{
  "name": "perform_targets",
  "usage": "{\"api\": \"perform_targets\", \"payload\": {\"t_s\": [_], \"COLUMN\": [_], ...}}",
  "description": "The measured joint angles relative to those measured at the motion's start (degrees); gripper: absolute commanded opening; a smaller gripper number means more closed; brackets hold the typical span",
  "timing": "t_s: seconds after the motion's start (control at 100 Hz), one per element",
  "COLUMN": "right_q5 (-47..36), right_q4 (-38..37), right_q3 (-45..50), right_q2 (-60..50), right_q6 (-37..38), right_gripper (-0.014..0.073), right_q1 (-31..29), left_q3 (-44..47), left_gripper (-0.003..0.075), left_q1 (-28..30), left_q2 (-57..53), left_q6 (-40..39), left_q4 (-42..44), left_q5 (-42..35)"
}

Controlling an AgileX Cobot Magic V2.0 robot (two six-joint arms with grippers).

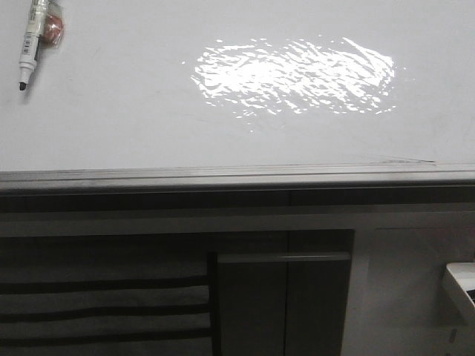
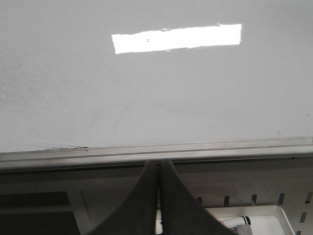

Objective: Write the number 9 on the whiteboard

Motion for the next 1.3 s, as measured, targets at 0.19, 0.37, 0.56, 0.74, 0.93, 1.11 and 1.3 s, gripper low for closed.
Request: {"api": "perform_targets", "payload": {"t_s": [0.19,0.37,0.56,0.74,0.93,1.11,1.3], "right_q5": [0.0,0.0,0.0,0.0,0.0,0.0,-2.28], "right_q4": [0.0,0.0,0.0,0.0,0.0,0.0,0.0], "right_q3": [0.0,0.0,0.0,0.0,0.0,0.0,0.0], "right_q2": [0.0,0.0,0.0,0.0,0.0,0.0,0.0], "right_q6": [0.0,0.0,0.0,0.0,0.0,0.0,0.0], "right_gripper": [-0.0064,-0.0064,-0.0064,-0.0064,-0.0064,-0.0064,-0.0064], "right_q1": [0.0,0.0,0.0,0.0,0.0,0.0,0.0], "left_q3": [0.0,0.0,0.0,0.0,0.0,0.0,0.0], "left_gripper": [-0.002,-0.002,-0.002,-0.002,-0.002,-0.002,-0.002], "left_q1": [0.0,0.0,0.0,0.0,0.0,0.0,0.0], "left_q2": [0.0,0.0,0.0,0.0,0.0,0.0,0.0], "left_q6": [0.0,0.0,0.0,0.0,0.0,0.0,0.0], "left_q4": [0.0,0.0,0.0,0.0,0.0,0.0,0.0], "left_q5": [0.0,0.0,0.0,0.0,-0.09,-0.12,-0.64]}}
